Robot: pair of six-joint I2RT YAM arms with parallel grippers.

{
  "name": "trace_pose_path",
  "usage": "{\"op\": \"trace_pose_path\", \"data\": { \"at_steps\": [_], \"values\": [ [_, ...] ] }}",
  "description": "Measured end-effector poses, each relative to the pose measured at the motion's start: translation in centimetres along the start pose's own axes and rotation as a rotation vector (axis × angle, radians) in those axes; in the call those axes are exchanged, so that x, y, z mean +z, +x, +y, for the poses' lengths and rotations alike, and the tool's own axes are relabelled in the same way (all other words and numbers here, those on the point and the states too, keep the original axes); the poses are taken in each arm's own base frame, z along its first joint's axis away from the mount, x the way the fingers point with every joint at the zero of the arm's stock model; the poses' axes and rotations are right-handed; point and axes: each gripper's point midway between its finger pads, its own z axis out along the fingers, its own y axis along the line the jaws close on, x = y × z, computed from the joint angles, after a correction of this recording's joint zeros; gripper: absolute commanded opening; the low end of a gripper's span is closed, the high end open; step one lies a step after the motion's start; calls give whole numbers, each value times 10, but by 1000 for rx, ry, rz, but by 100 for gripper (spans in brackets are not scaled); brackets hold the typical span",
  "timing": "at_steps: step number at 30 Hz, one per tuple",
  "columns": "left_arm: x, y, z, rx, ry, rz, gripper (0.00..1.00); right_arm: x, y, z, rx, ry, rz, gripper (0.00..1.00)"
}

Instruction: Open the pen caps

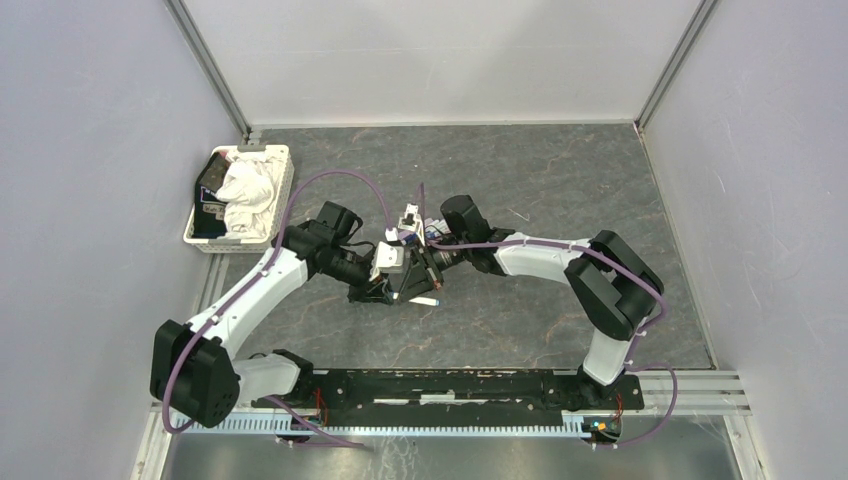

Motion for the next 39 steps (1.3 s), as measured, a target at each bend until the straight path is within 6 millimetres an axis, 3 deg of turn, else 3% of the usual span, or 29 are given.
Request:
{"op": "trace_pose_path", "data": {
  "at_steps": [3,7,11,13,16,20,22,24,29,33,39],
  "values": [
    [-4,-2,-4,7,13,9,35,0,1,0,2,2,2,0],
    [-7,-5,-2,46,11,16,25,-1,3,-1,8,4,10,0],
    [-8,-3,0,70,6,27,23,-1,4,-1,10,8,18,0],
    [-8,-3,0,83,6,27,24,-1,3,-1,13,13,21,0],
    [-7,-3,1,93,6,28,35,-1,2,-1,19,15,22,0],
    [-6,0,0,94,12,37,39,-1,-7,1,5,10,10,0],
    [-5,2,-1,92,16,40,32,-1,-11,2,-2,7,3,0],
    [-5,3,0,97,13,42,16,-1,-11,3,-1,2,3,0],
    [-5,4,6,115,-7,58,2,-1,-9,2,-3,10,9,0],
    [-5,8,10,129,-23,80,2,-2,-8,-3,-32,34,20,0],
    [-14,21,31,159,-61,94,2,-7,-12,-18,-135,136,19,0]
  ]
}}
